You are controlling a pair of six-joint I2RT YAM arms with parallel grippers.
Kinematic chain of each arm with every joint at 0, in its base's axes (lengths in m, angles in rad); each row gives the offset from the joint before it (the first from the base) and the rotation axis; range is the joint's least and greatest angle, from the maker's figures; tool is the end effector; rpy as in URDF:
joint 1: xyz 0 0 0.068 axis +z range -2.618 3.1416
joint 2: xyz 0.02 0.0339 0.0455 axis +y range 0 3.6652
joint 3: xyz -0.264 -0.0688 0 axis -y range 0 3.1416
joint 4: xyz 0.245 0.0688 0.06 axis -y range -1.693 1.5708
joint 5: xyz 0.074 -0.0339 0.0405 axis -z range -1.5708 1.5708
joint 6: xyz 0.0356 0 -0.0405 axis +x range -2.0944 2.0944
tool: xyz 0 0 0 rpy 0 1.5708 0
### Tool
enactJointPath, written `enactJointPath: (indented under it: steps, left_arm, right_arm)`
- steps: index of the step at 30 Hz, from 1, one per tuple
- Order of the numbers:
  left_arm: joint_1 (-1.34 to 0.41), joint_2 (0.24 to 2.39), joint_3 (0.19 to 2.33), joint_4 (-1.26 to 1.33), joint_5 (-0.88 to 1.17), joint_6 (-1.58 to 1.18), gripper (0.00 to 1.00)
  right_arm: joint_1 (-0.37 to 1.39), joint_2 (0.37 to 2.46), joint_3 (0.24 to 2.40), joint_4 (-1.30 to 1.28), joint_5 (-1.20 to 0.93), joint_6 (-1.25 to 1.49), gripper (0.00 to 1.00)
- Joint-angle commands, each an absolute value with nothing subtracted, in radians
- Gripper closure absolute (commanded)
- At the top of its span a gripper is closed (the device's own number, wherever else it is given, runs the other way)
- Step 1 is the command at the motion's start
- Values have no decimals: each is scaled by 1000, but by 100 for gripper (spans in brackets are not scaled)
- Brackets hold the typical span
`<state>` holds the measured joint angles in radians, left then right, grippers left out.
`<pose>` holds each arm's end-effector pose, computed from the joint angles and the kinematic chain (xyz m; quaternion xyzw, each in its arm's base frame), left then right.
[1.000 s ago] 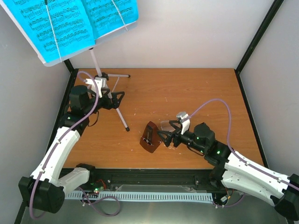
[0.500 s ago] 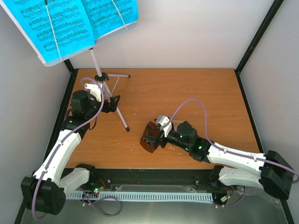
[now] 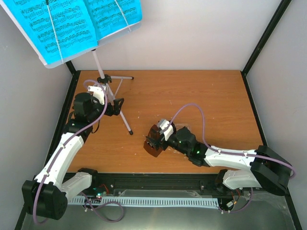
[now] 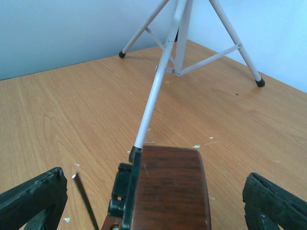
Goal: Pack up the instrument practice props
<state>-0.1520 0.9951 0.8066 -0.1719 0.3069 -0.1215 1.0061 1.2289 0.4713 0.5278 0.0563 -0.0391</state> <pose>0.2249 -0.0453 0.3099 0.0993 0.8113 -0.2012 0.5399 0.1394 0.2163 0.2125 -0.3758 0.6874 0.2692 0.5602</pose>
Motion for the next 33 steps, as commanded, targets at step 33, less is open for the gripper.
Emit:
enactJointPath:
  steps: [33]
  left_arm:
    - [-144, 1022, 812, -134, 390, -98, 1]
  right_arm:
    - [1049, 1267, 379, 686, 190, -17, 27]
